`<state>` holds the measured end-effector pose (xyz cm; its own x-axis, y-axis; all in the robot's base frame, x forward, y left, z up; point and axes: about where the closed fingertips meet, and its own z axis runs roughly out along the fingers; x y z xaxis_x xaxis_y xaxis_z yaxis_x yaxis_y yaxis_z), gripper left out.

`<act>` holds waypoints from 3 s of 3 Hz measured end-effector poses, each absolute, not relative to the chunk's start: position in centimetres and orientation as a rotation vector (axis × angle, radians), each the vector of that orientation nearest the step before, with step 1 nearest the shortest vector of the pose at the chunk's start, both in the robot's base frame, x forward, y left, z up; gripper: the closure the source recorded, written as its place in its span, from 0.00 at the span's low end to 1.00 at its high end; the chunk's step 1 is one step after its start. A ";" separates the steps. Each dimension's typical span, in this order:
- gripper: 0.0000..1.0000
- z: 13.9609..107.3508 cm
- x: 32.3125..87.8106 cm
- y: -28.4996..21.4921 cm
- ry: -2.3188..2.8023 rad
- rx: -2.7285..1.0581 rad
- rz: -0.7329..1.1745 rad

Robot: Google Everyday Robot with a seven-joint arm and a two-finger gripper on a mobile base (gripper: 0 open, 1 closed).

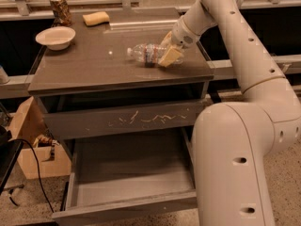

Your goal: Place water bottle into middle drawer

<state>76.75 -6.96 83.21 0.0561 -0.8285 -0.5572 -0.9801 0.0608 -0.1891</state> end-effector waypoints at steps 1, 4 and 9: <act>0.95 83.2 76.7 -7.0 1.807 -1.803 0.366; 1.00 85.2 76.1 -7.2 1.774 -1.797 0.351; 1.00 98.5 61.7 -11.3 1.573 -1.569 0.003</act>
Offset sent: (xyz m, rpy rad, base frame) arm 0.0000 0.0000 0.0000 0.0000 0.0000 0.0000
